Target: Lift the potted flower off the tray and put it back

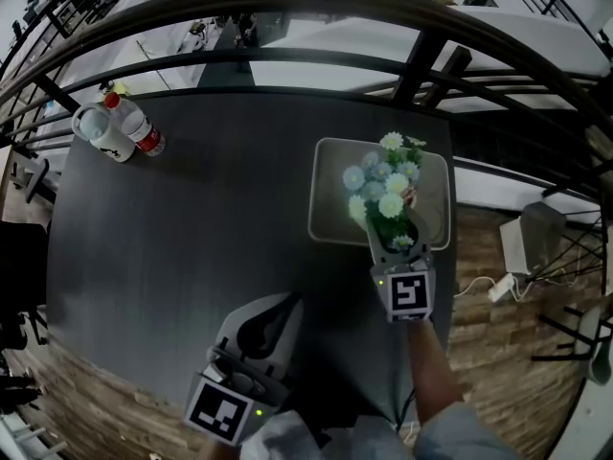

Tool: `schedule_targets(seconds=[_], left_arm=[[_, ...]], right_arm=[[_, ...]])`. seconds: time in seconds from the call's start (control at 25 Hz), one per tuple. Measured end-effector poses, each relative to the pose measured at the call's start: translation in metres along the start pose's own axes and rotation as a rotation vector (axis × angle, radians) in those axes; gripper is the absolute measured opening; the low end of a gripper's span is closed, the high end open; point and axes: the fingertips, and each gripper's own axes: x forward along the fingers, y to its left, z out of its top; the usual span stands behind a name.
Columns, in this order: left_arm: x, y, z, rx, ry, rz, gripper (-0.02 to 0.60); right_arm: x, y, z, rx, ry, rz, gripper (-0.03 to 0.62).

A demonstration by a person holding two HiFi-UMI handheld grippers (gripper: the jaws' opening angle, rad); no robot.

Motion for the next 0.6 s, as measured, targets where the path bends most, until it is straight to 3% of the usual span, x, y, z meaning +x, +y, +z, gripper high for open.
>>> schedule_targets(seconds=[0.16, 0.36, 0.6], left_arm=[[-0.002, -0.004, 0.001, -0.003, -0.008, -0.002, -0.002], [-0.006, -0.011, 0.003, 0.002, -0.015, -0.008, -0.002], [-0.009, -0.024, 0.006, 0.011, -0.028, -0.016, -0.002]], right_arm=[[-0.003, -0.001, -0.002, 0.007, 0.027, 0.010, 0.209], [-0.010, -0.004, -0.002, 0.030, 0.038, 0.028, 0.284], [-0.026, -0.007, -0.007, 0.061, 0.056, 0.023, 0.296]])
